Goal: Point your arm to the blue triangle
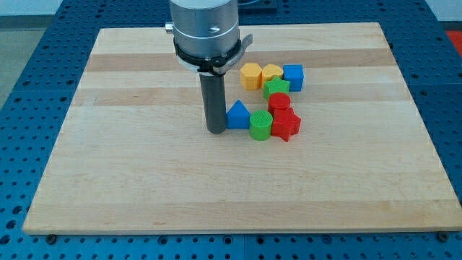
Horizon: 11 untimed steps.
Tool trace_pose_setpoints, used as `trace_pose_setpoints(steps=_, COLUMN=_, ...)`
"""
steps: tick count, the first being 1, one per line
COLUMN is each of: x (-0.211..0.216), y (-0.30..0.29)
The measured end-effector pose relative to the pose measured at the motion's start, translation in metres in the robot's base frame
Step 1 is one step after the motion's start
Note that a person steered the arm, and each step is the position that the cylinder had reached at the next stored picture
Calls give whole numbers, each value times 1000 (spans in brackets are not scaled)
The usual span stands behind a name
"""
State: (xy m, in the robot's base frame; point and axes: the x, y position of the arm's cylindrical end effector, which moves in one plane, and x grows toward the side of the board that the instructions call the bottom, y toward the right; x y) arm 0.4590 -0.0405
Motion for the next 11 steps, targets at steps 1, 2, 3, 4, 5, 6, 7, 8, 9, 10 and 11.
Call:
trace_pose_setpoints(steps=1, x=0, y=-2)
trace_pose_setpoints(steps=2, x=-6, y=-26)
trace_pose_setpoints(steps=3, x=-37, y=-39)
trace_pose_setpoints(steps=4, x=-71, y=-21)
trace_pose_setpoints(steps=5, x=-73, y=13)
trace_pose_setpoints(steps=6, x=-73, y=33)
trace_pose_setpoints(steps=7, x=-73, y=38)
trace_pose_setpoints(steps=8, x=-70, y=40)
trace_pose_setpoints(steps=9, x=-70, y=40)
trace_pose_setpoints(steps=10, x=-70, y=41)
trace_pose_setpoints(steps=11, x=-65, y=44)
